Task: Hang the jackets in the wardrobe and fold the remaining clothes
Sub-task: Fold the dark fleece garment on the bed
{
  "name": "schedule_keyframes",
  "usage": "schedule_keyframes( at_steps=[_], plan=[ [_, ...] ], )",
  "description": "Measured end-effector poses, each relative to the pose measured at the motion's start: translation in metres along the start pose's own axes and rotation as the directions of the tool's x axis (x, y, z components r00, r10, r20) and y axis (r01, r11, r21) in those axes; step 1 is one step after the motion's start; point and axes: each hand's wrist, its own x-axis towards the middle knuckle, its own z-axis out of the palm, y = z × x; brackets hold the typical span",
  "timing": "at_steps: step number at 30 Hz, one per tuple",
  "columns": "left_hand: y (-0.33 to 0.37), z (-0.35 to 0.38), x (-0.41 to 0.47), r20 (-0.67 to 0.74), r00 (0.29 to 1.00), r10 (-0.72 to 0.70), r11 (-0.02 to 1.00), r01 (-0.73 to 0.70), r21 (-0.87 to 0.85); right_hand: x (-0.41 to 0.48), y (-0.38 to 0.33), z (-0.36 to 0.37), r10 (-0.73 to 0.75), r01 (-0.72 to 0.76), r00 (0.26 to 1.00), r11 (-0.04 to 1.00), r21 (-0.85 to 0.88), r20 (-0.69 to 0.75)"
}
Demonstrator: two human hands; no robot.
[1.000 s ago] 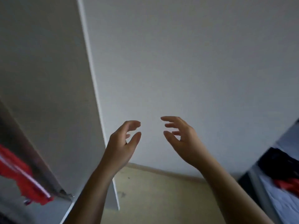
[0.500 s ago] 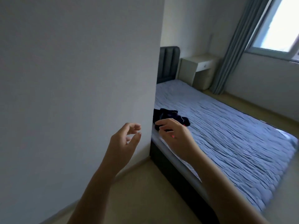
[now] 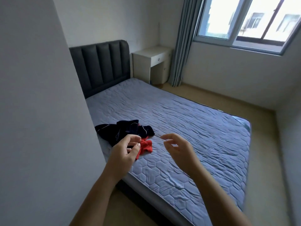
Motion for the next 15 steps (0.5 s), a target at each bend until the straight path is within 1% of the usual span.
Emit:
schedule_keyframes(
  at_steps=[4,7,11,15],
  plan=[
    [-0.028,0.055,0.059,-0.013,0.998,-0.058,0.998,0.058,-0.012,0.070,0.057,-0.026,0.068,-0.068,0.998,0.997,-0.042,0.013],
    [-0.051,0.086,0.106,0.016,0.989,-0.149,0.988,0.149,-0.028,0.126,0.094,-0.028,0.125,-0.123,0.991,0.991,-0.045,0.044],
    [-0.104,0.114,0.183,-0.042,0.982,-0.182,0.983,0.183,0.017,0.210,0.146,-0.005,0.195,-0.188,0.978,0.979,-0.084,0.078],
    [-0.191,0.143,0.262,-0.063,0.973,-0.221,0.968,0.227,0.103,0.288,0.217,0.042,0.286,-0.276,0.954,0.954,-0.116,0.084]
  ],
)
